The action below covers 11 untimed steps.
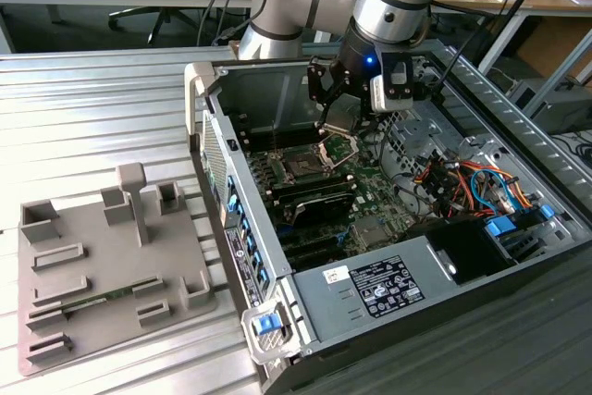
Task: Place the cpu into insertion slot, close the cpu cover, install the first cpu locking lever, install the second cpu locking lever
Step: 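Place the cpu into insertion slot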
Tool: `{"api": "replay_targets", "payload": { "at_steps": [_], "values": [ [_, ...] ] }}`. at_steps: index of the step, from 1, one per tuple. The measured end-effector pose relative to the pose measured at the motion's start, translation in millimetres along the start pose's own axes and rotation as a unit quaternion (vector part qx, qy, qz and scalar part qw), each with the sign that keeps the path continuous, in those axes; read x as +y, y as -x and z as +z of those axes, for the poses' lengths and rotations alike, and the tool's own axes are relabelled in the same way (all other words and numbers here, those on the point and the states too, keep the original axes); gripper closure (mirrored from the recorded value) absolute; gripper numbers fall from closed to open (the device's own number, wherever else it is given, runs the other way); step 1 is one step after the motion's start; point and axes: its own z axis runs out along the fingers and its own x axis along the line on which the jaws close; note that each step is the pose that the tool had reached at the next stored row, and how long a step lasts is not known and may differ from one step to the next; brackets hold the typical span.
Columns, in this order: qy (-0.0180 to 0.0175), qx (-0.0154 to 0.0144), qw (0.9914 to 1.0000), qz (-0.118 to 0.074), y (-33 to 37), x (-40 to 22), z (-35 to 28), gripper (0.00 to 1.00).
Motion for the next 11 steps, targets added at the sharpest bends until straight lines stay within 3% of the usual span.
{"api": "replay_targets", "payload": {
  "at_steps": [11],
  "values": [
    [0.0004,-0.0017,0.99982,0.019,0.0,0.0,0.0,0.45]
  ]
}}
